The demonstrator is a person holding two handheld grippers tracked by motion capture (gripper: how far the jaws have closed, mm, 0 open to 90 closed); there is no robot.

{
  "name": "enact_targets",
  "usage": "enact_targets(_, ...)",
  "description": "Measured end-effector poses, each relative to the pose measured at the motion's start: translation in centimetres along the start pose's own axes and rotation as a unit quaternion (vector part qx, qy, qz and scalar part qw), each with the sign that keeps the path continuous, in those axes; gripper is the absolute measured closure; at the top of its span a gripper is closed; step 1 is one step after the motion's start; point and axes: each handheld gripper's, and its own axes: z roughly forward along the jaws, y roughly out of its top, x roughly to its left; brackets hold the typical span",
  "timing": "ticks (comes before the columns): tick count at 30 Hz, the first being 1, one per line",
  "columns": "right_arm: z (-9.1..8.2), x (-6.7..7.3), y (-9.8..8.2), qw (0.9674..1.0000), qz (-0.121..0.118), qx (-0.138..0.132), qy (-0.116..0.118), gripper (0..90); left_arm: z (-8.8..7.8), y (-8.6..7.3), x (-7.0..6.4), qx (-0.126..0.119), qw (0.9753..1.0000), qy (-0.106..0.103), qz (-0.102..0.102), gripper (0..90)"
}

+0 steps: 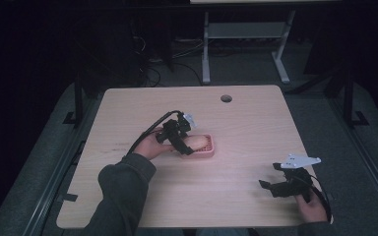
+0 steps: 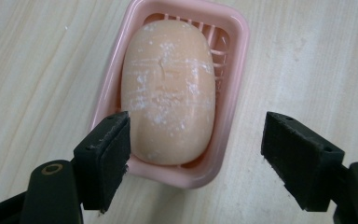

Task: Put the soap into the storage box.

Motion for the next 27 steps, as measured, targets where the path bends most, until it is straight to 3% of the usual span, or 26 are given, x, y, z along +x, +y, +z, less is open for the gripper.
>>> enact_targets(12, 0.1, 0.0, 0.0, 1.0, 0.004, 0.003, -0.003, 14.1, -0.6, -0.9, -0.8, 0.005, 1.0, -0.003, -0.001, 23.1)
enact_targets(27, 0.5, 0.1, 0.2, 0.9999, 0.004, 0.008, -0.004, 14.1, -1.6, -2.3, -2.2, -0.014, 0.9999, -0.001, -0.001, 23.2)
